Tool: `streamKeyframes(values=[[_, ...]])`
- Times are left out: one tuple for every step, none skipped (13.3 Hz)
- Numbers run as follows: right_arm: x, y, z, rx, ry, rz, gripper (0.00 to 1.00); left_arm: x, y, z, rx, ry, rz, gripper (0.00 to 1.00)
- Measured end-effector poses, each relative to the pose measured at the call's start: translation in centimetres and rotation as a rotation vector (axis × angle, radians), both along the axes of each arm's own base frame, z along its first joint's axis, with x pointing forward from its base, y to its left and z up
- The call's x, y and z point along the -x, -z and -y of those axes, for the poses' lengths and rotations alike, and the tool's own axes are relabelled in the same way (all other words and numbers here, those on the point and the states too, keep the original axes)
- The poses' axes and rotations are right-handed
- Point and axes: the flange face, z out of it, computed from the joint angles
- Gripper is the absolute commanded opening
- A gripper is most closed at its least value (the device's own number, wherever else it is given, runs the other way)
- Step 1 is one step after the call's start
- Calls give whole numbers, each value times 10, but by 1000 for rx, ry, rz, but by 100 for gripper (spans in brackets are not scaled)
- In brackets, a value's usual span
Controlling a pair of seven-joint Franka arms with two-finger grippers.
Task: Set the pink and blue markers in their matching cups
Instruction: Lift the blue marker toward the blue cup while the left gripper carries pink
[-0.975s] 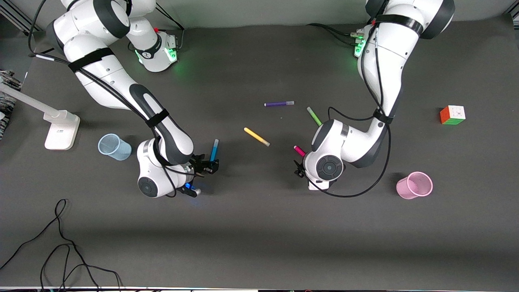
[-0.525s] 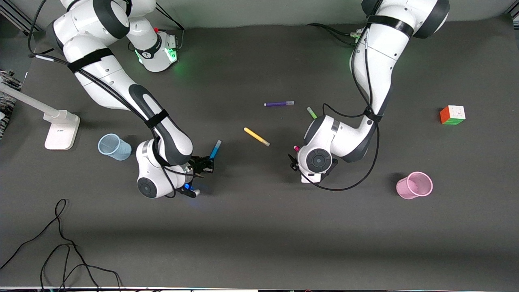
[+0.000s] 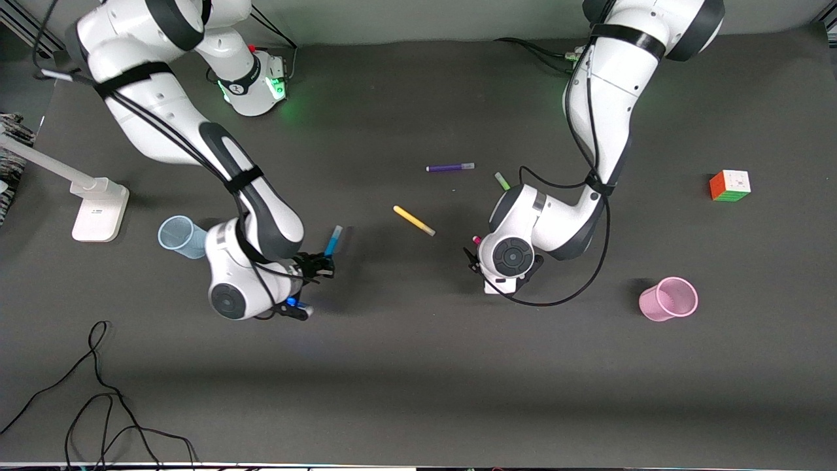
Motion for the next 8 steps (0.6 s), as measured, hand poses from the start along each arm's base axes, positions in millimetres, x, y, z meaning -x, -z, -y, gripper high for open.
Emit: streamKeyframes(values=[[-3,-16,5,6,-1,15,0,1,1,0,-1,0,-2,0],[-4,-29,7,14,-8,33,0,1,1,-1,-1,0,-2,0],[-5,-40,9,36,-27,55,0,1,1,-1,-1,-1,-2,0],[-5,-53,13,67,-55,85,0,0,1,-1,-1,-1,-1,0],[-4,-67,19,98,-84,121,0,-2,-1,-2,-1,-4,3,0],[-3,-83,33,119,-114,166,0,-6,-6,-5,-1,-9,7,0],[-2,-97,53,125,-147,215,0,-14,-16,-10,-6,-16,0,0],[2,-111,81,126,-181,266,0,-26,-34,-19,-11,-25,-18,0]])
